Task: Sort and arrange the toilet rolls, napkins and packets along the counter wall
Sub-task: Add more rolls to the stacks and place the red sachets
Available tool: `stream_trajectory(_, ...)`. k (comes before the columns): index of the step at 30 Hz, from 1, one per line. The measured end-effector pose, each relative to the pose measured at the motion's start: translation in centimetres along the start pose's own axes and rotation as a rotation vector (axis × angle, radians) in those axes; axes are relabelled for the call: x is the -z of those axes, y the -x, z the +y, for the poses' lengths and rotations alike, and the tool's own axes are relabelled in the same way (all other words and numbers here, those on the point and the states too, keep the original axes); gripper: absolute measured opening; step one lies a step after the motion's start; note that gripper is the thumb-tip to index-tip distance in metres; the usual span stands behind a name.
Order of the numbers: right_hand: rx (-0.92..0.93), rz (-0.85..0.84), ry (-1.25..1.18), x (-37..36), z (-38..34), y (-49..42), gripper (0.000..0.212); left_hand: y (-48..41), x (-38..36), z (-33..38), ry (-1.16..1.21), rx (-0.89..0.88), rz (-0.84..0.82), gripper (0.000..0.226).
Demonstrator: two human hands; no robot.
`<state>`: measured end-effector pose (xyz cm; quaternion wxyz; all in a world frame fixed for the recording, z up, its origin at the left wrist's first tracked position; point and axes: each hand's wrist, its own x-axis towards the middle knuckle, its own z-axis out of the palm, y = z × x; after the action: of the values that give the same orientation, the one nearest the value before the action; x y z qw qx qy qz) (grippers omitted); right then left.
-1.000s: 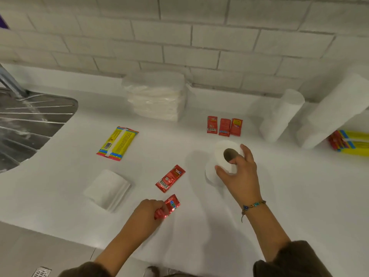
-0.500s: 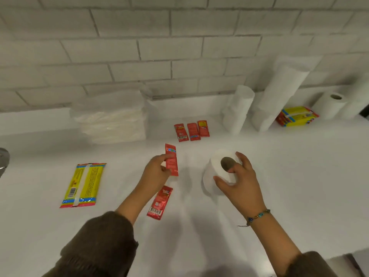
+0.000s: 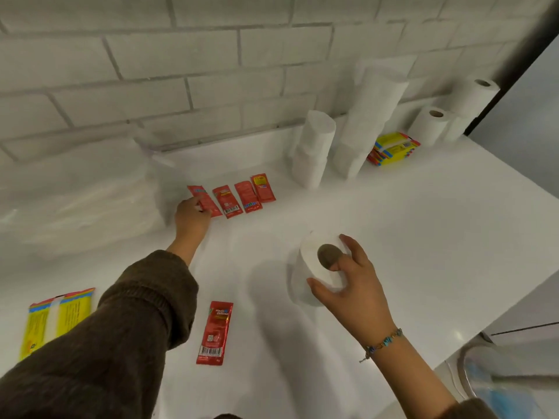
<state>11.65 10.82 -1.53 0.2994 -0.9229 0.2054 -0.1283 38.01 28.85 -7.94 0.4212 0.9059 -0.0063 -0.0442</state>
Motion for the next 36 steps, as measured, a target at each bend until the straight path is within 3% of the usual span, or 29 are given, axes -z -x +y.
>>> stream_trajectory(4, -0.010, 0.007, -0.011, -0.7, -0.1, -0.2, 0.036, -2.2, -1.5, -2.3, -0.203, -0.078, -0.036, 0.015)
stream_trajectory(8, -0.017, -0.005, -0.017, -1.3, 0.0, -0.2, 0.033, -3.4, -2.1, -3.7, -0.436, -0.014, -0.082, 0.040)
stream_trajectory(16, -0.012, 0.010, -0.030, -0.7, -0.3, 0.4, 0.037, 1.8, 0.7, -2.0, -0.105, -0.040, -0.034, 0.043)
stream_trajectory(20, 0.006, -0.008, -0.052, -0.5, -0.7, 1.2, 0.037, 7.3, 2.5, -1.0, 0.062, 0.014, -0.118, 0.038)
stream_trajectory(29, 0.039, -0.008, -0.145, -0.7, -1.3, 3.6, 0.032, 17.7, 3.4, -3.2, -0.368, 0.064, -0.328, 0.043)
stream_trajectory(33, 0.056, 0.001, -0.139, -0.6, -1.4, 4.8, 0.032, 20.4, 2.5, -4.8, -0.480, 0.053, -0.296, 0.054)
stream_trajectory(36, 0.053, -0.006, -0.137, -0.6, -1.3, 5.8, 0.031, 21.4, 2.1, -5.6, -0.432, 0.038, -0.253, 0.050)
